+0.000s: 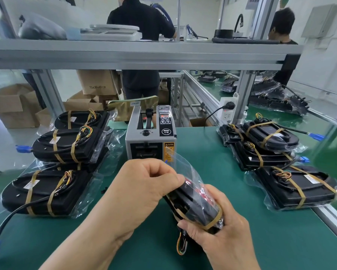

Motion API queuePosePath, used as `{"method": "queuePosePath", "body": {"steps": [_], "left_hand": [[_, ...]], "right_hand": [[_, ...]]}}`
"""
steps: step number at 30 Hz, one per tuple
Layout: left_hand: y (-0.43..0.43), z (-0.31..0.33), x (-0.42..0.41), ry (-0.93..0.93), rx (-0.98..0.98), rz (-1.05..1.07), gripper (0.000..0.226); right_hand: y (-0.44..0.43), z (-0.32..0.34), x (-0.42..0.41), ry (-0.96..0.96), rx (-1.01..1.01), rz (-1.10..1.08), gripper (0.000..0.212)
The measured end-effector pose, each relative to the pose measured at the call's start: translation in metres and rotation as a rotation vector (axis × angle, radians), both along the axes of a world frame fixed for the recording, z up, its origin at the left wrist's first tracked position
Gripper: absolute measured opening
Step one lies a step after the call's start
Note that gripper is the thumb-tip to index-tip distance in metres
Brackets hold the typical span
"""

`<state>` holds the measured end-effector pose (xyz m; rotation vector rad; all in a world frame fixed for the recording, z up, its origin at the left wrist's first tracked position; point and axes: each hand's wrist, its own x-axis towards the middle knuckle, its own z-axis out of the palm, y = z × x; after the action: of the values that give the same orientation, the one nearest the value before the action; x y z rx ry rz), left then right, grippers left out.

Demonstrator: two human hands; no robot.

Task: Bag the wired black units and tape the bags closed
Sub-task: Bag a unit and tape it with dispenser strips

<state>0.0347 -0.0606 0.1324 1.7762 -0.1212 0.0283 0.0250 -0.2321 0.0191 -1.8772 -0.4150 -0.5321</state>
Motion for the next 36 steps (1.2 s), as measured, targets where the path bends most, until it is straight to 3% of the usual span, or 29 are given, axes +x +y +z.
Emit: {"method": "queuePosePath", "body": {"steps": [23, 27, 31, 36], "left_hand": [[-0.001, -0.010, -0.001, -0.057, 0.204, 0.048, 0.015], [-0.001, -0.015, -0.001, -0.055, 0.276, 0.088, 0.023], [-0.001, -0.022, -0.002, -0.024, 0.235, 0.144, 0.029], [-0.012, -0.033, 0.001, -0.059, 0.162, 0.244, 0.014]], "right_hand": [[0.001, 0.002, -0.002, 0.019, 0.025, 0.007, 0.085], [0.001, 0.003, -0.001, 0.033, 0.033, 0.015, 0.083], [0.003, 0.007, -0.003, 0.026, 0.029, 0.008, 0.081], [0.003, 0.007, -0.004, 0.023, 0.020, 0.020, 0.083]]}}
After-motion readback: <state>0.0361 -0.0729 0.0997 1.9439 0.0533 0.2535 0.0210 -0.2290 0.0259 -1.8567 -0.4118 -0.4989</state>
